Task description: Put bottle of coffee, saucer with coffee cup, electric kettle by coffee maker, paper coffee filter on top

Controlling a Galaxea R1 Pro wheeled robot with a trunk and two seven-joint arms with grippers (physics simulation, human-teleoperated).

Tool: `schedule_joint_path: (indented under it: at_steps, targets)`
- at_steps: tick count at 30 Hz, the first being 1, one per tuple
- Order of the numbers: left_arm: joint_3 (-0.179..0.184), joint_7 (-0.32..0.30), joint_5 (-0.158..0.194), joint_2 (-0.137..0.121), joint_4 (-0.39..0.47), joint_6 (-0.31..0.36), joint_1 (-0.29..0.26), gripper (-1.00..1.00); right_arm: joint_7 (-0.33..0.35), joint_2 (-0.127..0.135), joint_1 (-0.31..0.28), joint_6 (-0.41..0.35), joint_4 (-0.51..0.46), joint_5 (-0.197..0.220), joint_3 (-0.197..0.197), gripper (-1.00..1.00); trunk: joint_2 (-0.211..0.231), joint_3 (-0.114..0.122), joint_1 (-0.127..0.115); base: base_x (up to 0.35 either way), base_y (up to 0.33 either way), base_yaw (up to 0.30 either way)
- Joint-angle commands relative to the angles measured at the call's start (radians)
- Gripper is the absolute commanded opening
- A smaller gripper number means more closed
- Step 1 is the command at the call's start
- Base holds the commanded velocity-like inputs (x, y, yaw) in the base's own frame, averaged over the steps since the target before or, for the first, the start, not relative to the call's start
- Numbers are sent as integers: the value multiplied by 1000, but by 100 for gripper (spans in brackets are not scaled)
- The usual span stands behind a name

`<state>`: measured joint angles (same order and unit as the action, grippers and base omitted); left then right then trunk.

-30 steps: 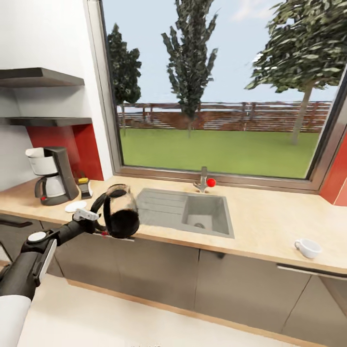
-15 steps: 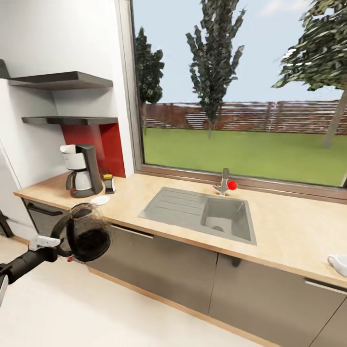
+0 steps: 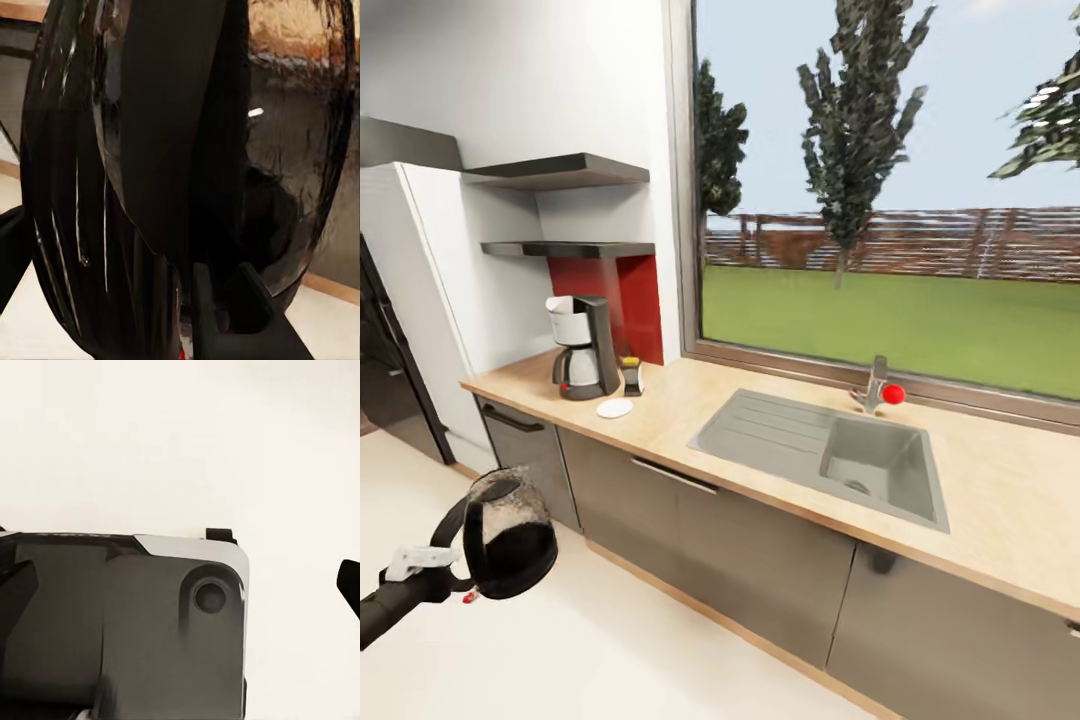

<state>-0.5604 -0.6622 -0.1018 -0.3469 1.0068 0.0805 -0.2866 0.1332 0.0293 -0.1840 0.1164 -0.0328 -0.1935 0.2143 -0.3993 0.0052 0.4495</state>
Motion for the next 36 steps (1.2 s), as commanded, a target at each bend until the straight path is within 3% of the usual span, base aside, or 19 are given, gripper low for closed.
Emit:
schedule_joint_path:
  at_steps: [1, 27, 28, 36]
  targets:
    - [-3, -2, -2, 0, 3, -4, -1, -100, 3, 1, 0, 4, 1, -9, 9, 100, -1, 0, 1, 182, 163, 264]
    - [-20, 12, -3, -1, -5, -24, 17, -100, 5, 5, 0, 11, 1, -11, 8, 100, -1, 0, 1, 155, 285, 24]
    - [-56, 9, -3, -2, -5, -24, 17, -100, 5, 3, 0, 11, 1, -11, 8, 100, -1, 0, 1, 97, 334, 0]
    - [-68, 7, -3, -1, -5, -24, 17, -100, 4, 3, 0, 11, 1, -11, 7, 100, -1, 0, 1, 113, 334, 70]
